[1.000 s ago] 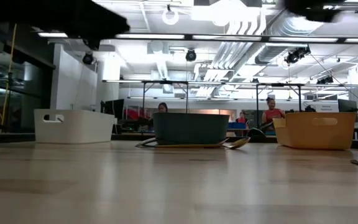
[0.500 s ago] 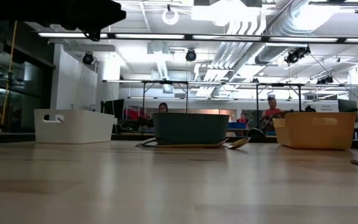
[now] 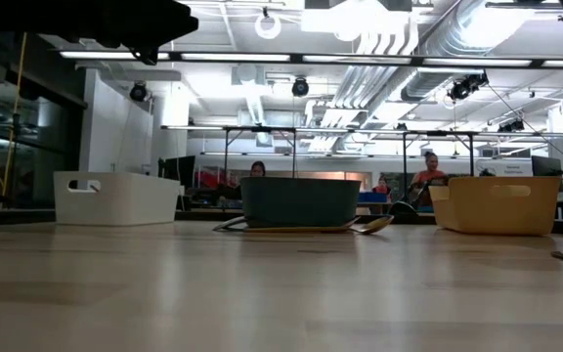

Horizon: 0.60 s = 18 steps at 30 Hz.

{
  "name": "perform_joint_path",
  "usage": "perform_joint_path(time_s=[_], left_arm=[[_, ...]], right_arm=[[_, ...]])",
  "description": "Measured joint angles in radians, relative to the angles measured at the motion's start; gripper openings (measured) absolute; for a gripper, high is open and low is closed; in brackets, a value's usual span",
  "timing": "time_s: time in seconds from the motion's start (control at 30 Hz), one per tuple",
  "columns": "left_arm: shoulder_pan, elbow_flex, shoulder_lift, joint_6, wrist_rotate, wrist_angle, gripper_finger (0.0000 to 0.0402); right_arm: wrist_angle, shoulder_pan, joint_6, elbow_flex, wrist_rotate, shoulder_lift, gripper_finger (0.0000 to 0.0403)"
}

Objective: Sort silverware by color (type)
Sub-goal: Put the purple spoon into the transparent bin, then put the gold spoon into the white bin

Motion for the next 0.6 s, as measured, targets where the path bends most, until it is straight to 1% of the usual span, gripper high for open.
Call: perform_joint_path(time_s=[0.17,0.27,0.43,0.53,0.6], left_arm=[[0.0,0.0,0.0,0.001,0.0,0.0,0.01],[0.0,0.0,0.0,0.001,0.0,0.0,0.01],[0.0,0.0,0.0,0.001,0.0,0.0,0.01],[0.0,0.001,0.0,0.001,0.0,0.0,0.0099],[0.0,0.001,-0.001,0.002,0.0,0.0,0.0099]], right_arm=[[0.001,-0.001,0.01,0.0,0.009,0.0,0.0032],[0.002,-0.001,0.01,0.0,-0.004,0.0,0.0047],[-0.03,-0.008,-0.005,0.002,-0.108,0.0,0.0072],[-0.099,-0.016,-0.041,0.045,-0.164,0.0,0.0093],[-0.14,-0.025,-0.059,0.095,-0.164,0.0,0.0108]])
